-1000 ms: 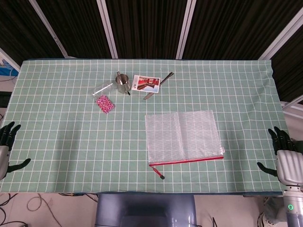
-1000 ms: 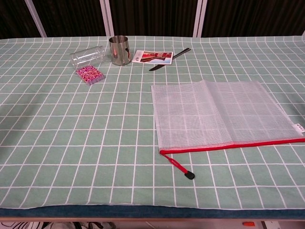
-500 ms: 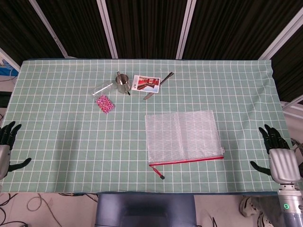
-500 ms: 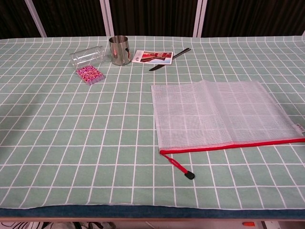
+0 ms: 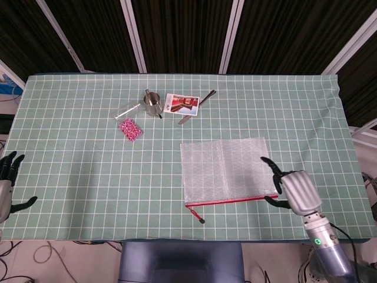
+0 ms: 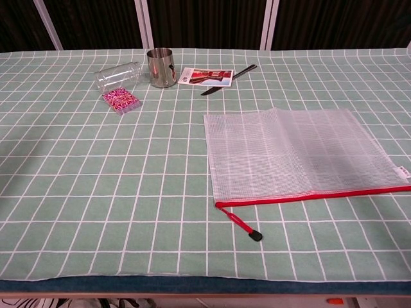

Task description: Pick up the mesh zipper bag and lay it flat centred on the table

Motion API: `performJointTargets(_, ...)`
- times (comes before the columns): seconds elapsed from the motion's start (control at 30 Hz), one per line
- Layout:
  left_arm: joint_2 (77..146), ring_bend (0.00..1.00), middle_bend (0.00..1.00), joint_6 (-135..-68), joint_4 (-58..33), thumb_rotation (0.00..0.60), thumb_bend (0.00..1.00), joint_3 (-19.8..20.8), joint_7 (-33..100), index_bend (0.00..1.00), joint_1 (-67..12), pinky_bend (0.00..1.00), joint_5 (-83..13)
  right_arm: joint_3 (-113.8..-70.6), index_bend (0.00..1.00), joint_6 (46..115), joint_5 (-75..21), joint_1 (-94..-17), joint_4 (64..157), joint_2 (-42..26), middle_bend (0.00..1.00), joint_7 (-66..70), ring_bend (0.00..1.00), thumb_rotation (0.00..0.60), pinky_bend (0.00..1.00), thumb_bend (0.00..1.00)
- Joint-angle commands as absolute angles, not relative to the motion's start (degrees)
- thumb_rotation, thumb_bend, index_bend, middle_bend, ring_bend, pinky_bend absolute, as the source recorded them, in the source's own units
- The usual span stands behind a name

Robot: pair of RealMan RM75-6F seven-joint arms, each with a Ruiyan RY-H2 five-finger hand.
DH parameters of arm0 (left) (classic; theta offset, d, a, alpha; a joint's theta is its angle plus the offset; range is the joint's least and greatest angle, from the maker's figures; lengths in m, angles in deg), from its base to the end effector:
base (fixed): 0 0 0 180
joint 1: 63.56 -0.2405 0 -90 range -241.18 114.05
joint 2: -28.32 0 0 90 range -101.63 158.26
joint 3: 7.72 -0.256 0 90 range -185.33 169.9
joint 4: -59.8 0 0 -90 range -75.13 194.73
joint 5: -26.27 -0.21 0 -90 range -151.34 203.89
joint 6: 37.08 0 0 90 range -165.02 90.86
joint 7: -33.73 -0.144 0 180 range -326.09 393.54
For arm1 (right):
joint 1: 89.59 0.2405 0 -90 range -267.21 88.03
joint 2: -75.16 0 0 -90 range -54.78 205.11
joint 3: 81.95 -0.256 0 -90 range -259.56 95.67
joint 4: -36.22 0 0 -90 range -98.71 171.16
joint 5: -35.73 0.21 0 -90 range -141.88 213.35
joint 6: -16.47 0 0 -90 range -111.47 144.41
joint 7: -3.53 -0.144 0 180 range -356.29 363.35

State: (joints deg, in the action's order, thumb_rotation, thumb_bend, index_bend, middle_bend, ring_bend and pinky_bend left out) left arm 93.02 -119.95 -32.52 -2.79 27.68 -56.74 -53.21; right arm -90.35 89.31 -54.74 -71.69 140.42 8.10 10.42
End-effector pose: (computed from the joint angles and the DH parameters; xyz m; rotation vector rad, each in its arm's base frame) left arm -0.3176 0.1987 0.1620 -1.3397 -0.8657 -0.8081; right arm -0.1985 -0.2447 0.1115 1.6741 -0.8728 1.1638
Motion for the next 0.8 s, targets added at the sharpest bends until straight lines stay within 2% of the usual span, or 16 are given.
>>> performJointTargets(0.03, 93.3, 0.00, 0.00, -119.9, -32.7, 0.600, 0.03, -2.6, 27.0, 0.00, -56.7, 0.00, -52.6, -91.0, 0.27, 83.5, -52.2, -67.4, 143.5, 4.7, 0.97, 16.4, 0.94, 0.600, 0.88, 0.18)
performJointTargets(0.13, 93.4, 0.00, 0.00, -119.7, -32.8, 0.600, 0.03, -2.4, 26.1, 0.00, -56.7, 0.00, -51.9, -91.4, 0.34, 80.1, -49.4, -64.9, 144.2, 1.2, 1.00, 20.9, 0.98, 0.600, 0.91, 0.19)
performJointTargets(0.3, 93.7, 0.00, 0.00, -119.7, -32.8, 0.600, 0.03, -2.1, 25.3, 0.00, -56.6, 0.00, -51.3, -91.8, 0.42, 76.8, -44.1, -62.1, 143.7, -4.4, 1.00, 26.1, 1.00, 0.600, 0.92, 0.22)
performJointTargets(0.53, 93.7, 0.00, 0.00, -119.0, -32.8, 0.600, 0.03, -1.9, 24.8, 0.00, -56.4, 0.00, -50.3, -91.0, 0.44, 75.7, -35.8, -60.0, 141.3, -12.5, 1.00, 33.0, 1.00, 0.600, 0.92, 0.22)
performJointTargets(0.8, 93.6, 0.00, 0.00, -118.4, -32.7, 0.600, 0.03, -1.9, 24.7, 0.00, -56.1, 0.00, -50.0, -88.9, 0.45, 77.3, -31.2, -59.5, 138.0, -20.1, 1.00, 37.1, 1.00, 0.600, 0.92, 0.23)
